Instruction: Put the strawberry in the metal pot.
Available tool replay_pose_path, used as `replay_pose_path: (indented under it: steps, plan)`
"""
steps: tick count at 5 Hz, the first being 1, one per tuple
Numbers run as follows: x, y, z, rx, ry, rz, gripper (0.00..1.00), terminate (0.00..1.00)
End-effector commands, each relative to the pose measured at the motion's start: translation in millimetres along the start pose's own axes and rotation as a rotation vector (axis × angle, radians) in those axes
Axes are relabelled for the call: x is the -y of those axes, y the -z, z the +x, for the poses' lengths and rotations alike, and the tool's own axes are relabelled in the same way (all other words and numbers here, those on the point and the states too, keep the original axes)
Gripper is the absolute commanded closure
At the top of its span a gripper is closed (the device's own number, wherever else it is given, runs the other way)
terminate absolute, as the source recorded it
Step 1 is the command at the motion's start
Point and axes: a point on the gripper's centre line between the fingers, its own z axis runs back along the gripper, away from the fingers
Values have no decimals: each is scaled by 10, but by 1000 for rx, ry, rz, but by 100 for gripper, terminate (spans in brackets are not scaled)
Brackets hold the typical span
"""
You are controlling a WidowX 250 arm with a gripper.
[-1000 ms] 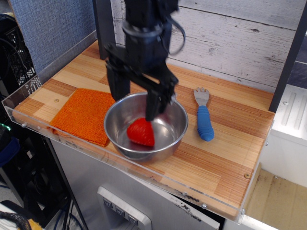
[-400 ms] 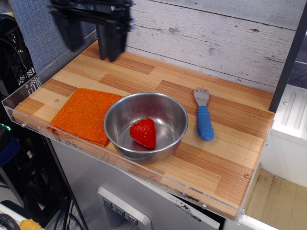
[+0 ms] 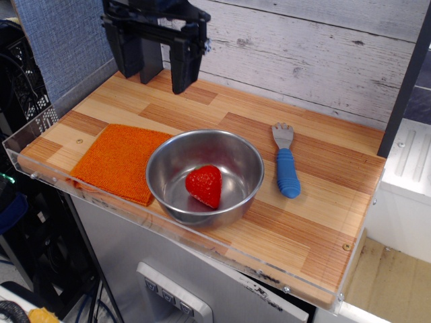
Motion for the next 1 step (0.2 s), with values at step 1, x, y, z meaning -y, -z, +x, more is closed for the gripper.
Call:
replay_pose_path:
  steps: [1]
  plan:
    - [-88,-103,-100,43,-4,10,0,100]
